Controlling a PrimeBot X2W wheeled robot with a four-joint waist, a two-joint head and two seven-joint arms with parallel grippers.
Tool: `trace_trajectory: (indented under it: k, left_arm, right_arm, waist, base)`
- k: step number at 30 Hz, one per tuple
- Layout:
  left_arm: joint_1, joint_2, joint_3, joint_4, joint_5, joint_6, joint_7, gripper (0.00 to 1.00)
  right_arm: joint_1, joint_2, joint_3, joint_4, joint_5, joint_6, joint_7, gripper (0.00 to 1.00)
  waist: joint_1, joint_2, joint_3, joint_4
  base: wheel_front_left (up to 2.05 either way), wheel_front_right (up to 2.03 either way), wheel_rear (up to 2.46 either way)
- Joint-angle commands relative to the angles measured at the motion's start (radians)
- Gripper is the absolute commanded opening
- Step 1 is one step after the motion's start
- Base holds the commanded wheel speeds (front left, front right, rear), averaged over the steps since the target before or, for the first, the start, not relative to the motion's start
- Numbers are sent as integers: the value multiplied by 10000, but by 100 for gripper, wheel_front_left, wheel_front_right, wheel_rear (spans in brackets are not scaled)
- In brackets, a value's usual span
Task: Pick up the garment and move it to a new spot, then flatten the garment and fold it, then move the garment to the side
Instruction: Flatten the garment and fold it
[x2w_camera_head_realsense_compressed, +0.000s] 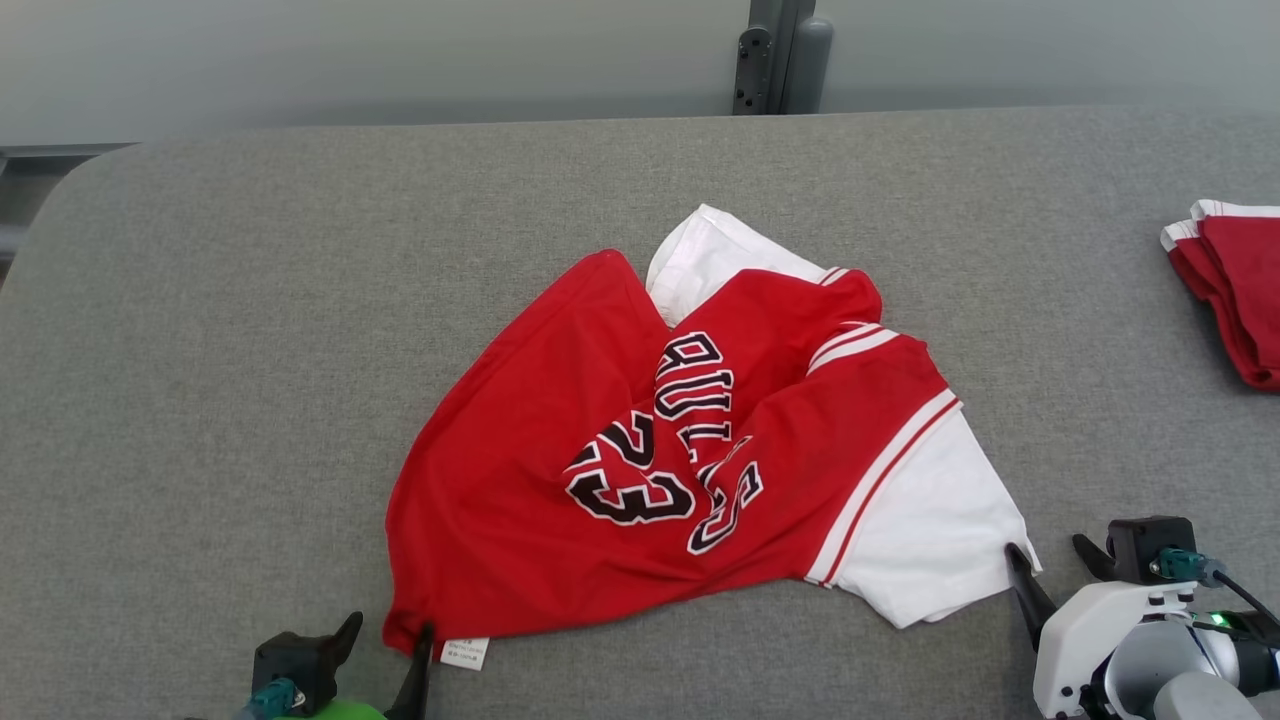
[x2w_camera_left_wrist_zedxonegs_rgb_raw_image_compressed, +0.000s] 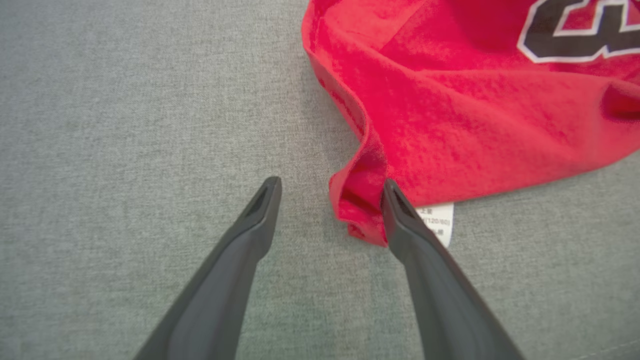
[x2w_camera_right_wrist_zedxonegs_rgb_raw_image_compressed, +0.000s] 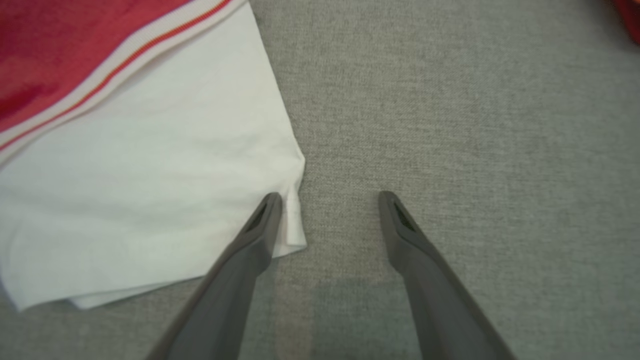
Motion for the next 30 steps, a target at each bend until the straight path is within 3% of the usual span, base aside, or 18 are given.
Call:
trace_trajectory:
  k: [1,10,20,21,22,23,24,25,26,30]
  left_arm:
    - [160,60,36,-127,-140,-43,73,100]
    - [488,361,-320,-797,-714,-51,656,100]
    - [-16,436,-616,-457,-854,-57,603,100]
    - [-61,469,-626,-398,-851,-56,533,86]
    - [-114,500,-660,-331,-825,-56,488,58]
    - [-171,492,-688,-283,-878,-57,463,41]
    - [-221,511,-728,-236,-934,-58,443,14]
    - [-249,545,-762,-205,-970,-59,446,0]
    - [-257,594,-807,-187,-1024,-58,469,0]
    - [-159,730,-865,-412,-1262,-61,441,0]
  right_arm:
    - [-14,-7,130,157,50,-2,40,100]
    - [11,-34,205,256,155,-2,-39,100]
    - [-195,60,613,278,389,1,229,100]
    - [-205,86,695,296,447,14,282,100]
    - [-222,113,829,313,542,26,377,100]
    - [-226,123,1030,288,676,41,463,100]
    - [-219,128,1184,245,861,52,533,63]
    - [-216,111,1304,194,1040,55,548,63]
    - [-217,70,1417,129,1249,55,559,0]
    - [-85,-344,1711,-282,2061,42,555,0]
  waist:
    - [0,0,-9,17]
    - [0,0,-8,163]
    - [0,0,329,122]
    - [0,0,371,100]
    - [0,0,406,87]
    - [0,0,449,75]
    - [0,0,474,69]
    - [0,0,492,60]
    - [0,0,501,48]
    - [0,0,453,17]
  base:
    - [0,0,0]
    - [0,0,0]
    - [0,0,0]
    - [0,0,0]
    - [0,0,0]
    - [0,0,0]
    - [0,0,0]
    - [0,0,0]
    - [0,0,0]
    - [0,0,0]
